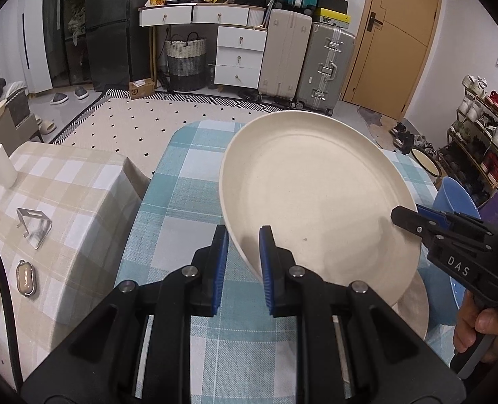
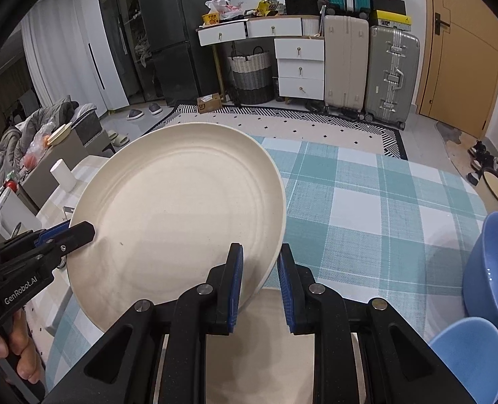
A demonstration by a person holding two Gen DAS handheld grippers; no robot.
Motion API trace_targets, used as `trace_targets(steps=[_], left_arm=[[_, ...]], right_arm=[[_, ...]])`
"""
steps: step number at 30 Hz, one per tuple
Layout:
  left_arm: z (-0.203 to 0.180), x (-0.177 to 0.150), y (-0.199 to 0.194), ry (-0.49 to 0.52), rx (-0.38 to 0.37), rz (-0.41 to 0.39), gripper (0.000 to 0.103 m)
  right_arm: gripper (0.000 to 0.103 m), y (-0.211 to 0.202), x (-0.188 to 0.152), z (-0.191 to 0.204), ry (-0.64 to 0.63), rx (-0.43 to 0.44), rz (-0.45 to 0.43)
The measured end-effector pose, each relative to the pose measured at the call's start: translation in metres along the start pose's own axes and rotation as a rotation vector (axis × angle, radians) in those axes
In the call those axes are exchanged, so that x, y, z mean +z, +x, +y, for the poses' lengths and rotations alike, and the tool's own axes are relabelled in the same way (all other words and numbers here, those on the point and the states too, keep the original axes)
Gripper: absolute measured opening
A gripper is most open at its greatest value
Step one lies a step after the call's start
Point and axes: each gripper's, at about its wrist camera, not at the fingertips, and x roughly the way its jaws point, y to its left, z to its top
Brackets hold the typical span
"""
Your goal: Organize plates and bowls
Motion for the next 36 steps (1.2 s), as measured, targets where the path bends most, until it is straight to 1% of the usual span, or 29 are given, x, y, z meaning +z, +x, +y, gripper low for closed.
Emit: trace_targets(steps=[14, 28, 36], left_arm=[[-0.026, -0.020, -0.039, 0.041, -0.024, -0.013, 0.016], [-0.045, -0.048, -0.056, 0.075, -0.055, -0.002, 0.016], [-0.047, -0.061, -0.059, 0.097, -0.070, 0.004, 0.016]], right_arm=[[0.021, -0.042, -0.026, -0.008, 0.037, 0.012, -0.030], [0.021, -0.077, -0.065, -0.014, 0.071, -0.003, -0.064], [0.021, -0.090, -0.086, -0.011, 0.071, -0.015, -0.075]])
